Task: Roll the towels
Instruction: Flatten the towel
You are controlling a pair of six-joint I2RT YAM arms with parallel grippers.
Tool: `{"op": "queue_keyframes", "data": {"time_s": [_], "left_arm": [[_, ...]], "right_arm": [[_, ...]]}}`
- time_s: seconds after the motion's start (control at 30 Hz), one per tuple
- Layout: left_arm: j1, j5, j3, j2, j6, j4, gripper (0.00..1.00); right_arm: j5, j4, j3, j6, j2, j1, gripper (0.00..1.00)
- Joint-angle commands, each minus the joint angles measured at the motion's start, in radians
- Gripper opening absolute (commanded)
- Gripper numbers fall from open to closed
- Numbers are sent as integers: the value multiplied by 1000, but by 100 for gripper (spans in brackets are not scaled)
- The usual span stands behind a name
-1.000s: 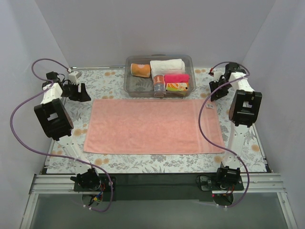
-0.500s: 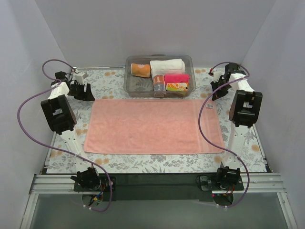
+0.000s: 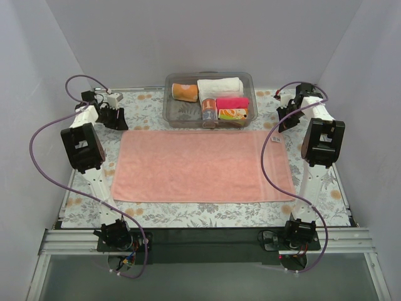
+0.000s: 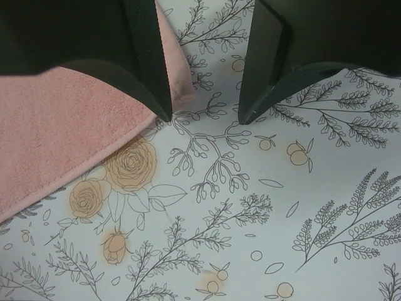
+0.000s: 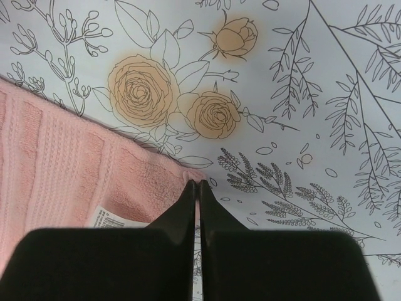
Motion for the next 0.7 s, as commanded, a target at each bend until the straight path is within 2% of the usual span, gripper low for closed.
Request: {"op": "queue_keyframes", "data": {"time_s": [0.0,0.17,0.67], "left_arm": [[3,-6,-5,-21,42,-42,43],[5,27,-11,-33,100,-119,41],[3,96,18,4,91,-168,40]], "right_arm": [[-14,-27,-28,-8,-14,11,1],[-12,-28,-31,-11,-16,13,1],[-7,-30,-34,-19,-16,11,1]]}}
